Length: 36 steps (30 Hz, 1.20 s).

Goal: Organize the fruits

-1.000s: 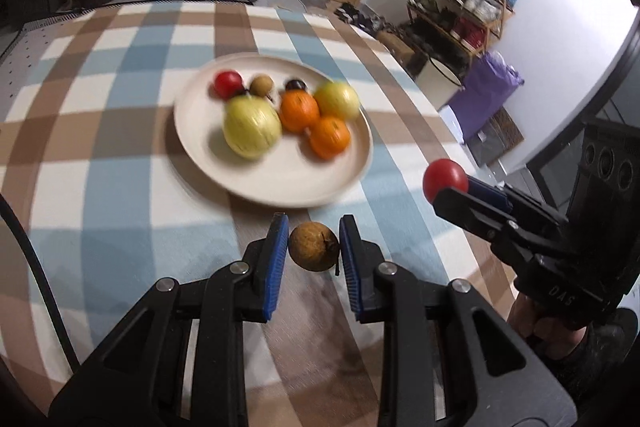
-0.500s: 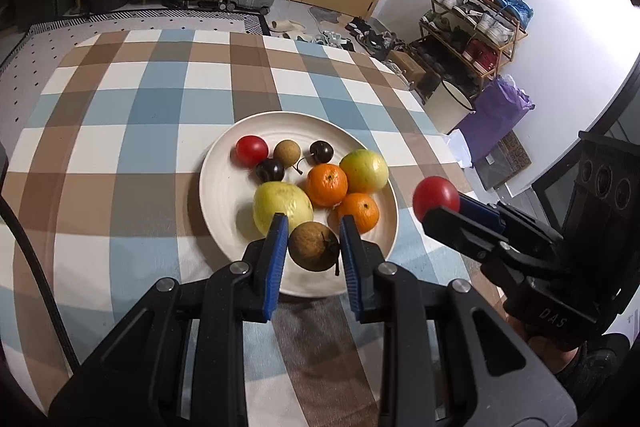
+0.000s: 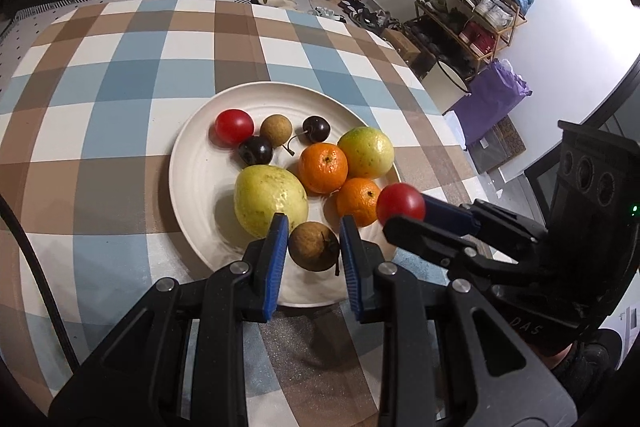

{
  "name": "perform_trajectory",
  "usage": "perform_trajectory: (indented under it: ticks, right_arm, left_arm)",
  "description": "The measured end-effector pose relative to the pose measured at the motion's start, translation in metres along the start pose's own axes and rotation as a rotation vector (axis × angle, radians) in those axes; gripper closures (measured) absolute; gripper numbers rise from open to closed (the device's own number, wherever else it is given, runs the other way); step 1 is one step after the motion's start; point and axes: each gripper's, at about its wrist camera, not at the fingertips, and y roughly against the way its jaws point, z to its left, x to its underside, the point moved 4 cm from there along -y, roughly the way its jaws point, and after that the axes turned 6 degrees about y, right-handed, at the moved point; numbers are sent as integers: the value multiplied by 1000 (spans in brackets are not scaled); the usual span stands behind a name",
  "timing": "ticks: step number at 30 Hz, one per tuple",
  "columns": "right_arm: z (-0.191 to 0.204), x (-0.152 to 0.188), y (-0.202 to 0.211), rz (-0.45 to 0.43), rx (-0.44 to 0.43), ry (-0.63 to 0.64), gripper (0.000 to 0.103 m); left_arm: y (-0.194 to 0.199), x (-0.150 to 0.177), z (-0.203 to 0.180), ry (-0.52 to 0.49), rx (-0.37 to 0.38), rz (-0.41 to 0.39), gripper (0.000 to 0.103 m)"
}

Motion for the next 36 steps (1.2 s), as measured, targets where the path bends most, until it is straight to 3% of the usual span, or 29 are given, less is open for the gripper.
perform_trajectory:
  ticks: [11,14,19,28,30,32,36]
  right_arm:
    - [0,13,-12,50,19,27,70]
    - [-2,13,-15,61,31,22,59]
    - [-5,9,0,10,46,5,55]
    - [-9,2,32,-96,90,-20,52]
    - [-9,1,37,-117,104,-25,48]
    - [-9,1,45,-146,127,-31,37]
    - [-7,3,58,-199,156,-40,26]
  left_arm:
    - [-10,3,-8,-21,-4,6,79]
    - [-6,1,-9,-19,3,-4,79]
    - [5,-1,-6,-14,-12,-32,77]
    - [36,2,-3,-9,-57,-116,43]
    - [43,3,-3,-11,-73,-140,36]
    - [50,5,-3,-13,-98,-166,28]
    - [63,13,0,-20,-179,-219,22]
